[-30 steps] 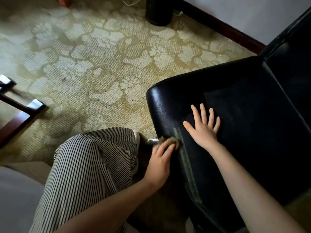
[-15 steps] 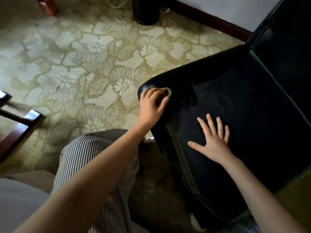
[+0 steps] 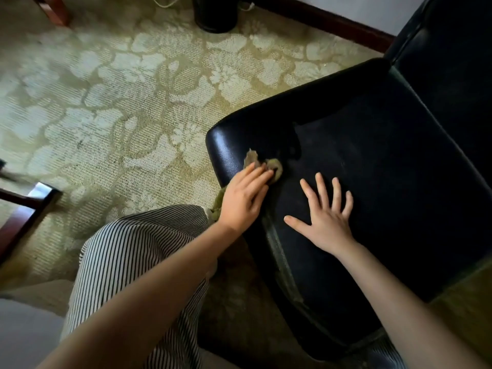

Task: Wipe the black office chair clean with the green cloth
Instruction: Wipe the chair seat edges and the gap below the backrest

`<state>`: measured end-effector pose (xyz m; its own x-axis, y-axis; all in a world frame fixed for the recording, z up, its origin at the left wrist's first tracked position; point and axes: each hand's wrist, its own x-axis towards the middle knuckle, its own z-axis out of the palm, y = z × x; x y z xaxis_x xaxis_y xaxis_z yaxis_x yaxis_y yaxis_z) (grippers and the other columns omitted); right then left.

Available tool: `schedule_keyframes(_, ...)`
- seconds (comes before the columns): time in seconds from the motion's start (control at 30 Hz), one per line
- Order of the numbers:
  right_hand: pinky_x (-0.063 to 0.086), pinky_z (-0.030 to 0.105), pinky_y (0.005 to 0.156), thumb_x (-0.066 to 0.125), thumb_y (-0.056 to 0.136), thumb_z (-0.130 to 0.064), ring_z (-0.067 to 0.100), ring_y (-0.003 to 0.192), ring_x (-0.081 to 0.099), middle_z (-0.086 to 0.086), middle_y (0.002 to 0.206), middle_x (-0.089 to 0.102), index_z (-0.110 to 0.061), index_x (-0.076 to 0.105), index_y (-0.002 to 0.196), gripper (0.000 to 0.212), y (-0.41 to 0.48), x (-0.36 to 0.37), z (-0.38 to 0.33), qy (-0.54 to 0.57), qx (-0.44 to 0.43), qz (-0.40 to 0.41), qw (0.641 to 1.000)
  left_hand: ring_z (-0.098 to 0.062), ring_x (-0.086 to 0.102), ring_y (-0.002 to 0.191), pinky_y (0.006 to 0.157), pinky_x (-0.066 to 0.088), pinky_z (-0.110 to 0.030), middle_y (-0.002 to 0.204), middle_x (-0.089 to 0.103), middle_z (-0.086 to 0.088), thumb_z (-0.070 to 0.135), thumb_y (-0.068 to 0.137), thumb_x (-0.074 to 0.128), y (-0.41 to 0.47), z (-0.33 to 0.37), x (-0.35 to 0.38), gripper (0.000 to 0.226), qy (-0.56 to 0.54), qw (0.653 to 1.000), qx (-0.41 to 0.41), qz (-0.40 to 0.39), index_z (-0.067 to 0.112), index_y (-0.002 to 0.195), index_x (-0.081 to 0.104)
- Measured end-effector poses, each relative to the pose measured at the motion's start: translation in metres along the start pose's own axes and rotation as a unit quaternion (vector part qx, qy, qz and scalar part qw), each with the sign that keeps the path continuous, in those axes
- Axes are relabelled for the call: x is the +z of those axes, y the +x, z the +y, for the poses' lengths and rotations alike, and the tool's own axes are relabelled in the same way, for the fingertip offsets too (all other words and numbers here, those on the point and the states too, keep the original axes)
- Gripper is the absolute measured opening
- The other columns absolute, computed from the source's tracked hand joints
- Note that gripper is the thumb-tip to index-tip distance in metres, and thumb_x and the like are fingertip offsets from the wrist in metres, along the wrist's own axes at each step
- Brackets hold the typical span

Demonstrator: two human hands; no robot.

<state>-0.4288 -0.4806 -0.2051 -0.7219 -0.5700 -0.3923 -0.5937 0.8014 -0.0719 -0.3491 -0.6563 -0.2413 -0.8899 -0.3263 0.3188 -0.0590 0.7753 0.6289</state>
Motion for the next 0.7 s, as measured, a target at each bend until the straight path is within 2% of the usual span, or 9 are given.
schedule_keyframes(0.13, -0.018, 0.045, 0.106, 0.006, 0.060, -0.083, 0.027, 0.141, -0.022, -0.003, 0.156, -0.022, -0.036, -0.009, 0.148, 0.101, -0.001, 0.000, 0.001, 0.006, 0.003, 0.006, 1.000, -0.021, 0.044, 0.123, 0.108, 0.024, -0.023, 0.121, 0.062, -0.011, 0.029, 0.098, 0.037, -0.035, 0.021, 0.012, 0.039, -0.011, 0.999, 0.031, -0.017, 0.007, 0.119, 0.062)
schedule_keyframes(0.23, -0.017, 0.044, 0.108, 0.027, 0.073, -0.076, 0.025, 0.141, -0.022, -0.006, 0.155, -0.022, -0.034, -0.006, 0.148, 0.092, -0.004, -0.001, 0.003, 0.014, -0.001, 0.010, 1.000, -0.021, 0.046, 0.121, 0.106, 0.030, -0.029, 0.120, 0.063, -0.010, 0.027, 0.098, 0.040, -0.047, 0.024, 0.011, 0.036, -0.023, 0.994, 0.098, -0.037, 0.008, 0.119, 0.062)
schedule_keyframes(0.33, -0.024, 0.038, 0.104, 0.013, 0.062, -0.081, 0.022, 0.140, -0.025, -0.014, 0.145, -0.031, -0.033, -0.005, 0.149, 0.101, -0.006, -0.001, 0.006, 0.026, -0.016, 0.011, 0.999, -0.023, 0.049, 0.116, 0.102, 0.035, -0.036, 0.117, 0.064, -0.009, 0.025, 0.097, 0.041, -0.030, 0.010, 0.002, 0.031, 0.001, 0.983, 0.174, -0.062, 0.011, 0.120, 0.058)
schedule_keyframes(0.4, -0.027, 0.037, 0.101, 0.010, 0.056, -0.085, 0.021, 0.139, -0.028, -0.014, 0.140, -0.036, -0.032, -0.010, 0.148, 0.108, -0.005, -0.001, 0.007, 0.025, -0.022, 0.001, 0.999, -0.026, 0.051, 0.114, 0.102, 0.031, -0.034, 0.116, 0.065, -0.011, 0.023, 0.097, 0.040, -0.002, -0.004, -0.004, 0.031, 0.018, 0.988, 0.143, -0.060, 0.010, 0.118, 0.058)
schedule_keyframes(0.5, -0.027, 0.039, 0.103, 0.015, 0.049, -0.089, 0.022, 0.138, -0.030, -0.014, 0.140, -0.038, -0.033, -0.014, 0.147, 0.117, -0.005, -0.003, 0.006, 0.025, -0.021, -0.007, 0.999, -0.032, 0.057, 0.111, 0.102, 0.030, -0.028, 0.112, 0.066, -0.013, 0.017, 0.091, 0.046, 0.049, -0.021, -0.011, 0.031, 0.029, 0.999, 0.036, -0.020, 0.002, 0.110, 0.065)
schedule_keyframes(0.6, -0.025, 0.041, 0.105, 0.017, 0.046, -0.090, 0.022, 0.139, -0.029, -0.010, 0.151, -0.029, -0.032, -0.012, 0.148, 0.121, -0.003, -0.006, 0.002, 0.038, -0.013, -0.011, 0.999, -0.030, 0.054, 0.118, 0.103, 0.030, -0.025, 0.116, 0.065, -0.012, 0.014, 0.090, 0.048, 0.085, -0.024, -0.010, 0.030, 0.049, 0.998, -0.047, -0.013, 0.003, 0.111, 0.066)
schedule_keyframes(0.7, -0.025, 0.043, 0.105, 0.035, 0.051, -0.092, 0.023, 0.138, -0.030, -0.006, 0.154, -0.025, -0.029, -0.014, 0.148, 0.125, 0.000, -0.009, -0.003, 0.062, -0.004, -0.015, 0.998, -0.031, 0.057, 0.114, 0.101, 0.036, -0.030, 0.113, 0.066, -0.014, 0.015, 0.089, 0.049, 0.086, -0.010, -0.002, 0.030, 0.045, 0.998, -0.039, -0.016, 0.002, 0.109, 0.066)
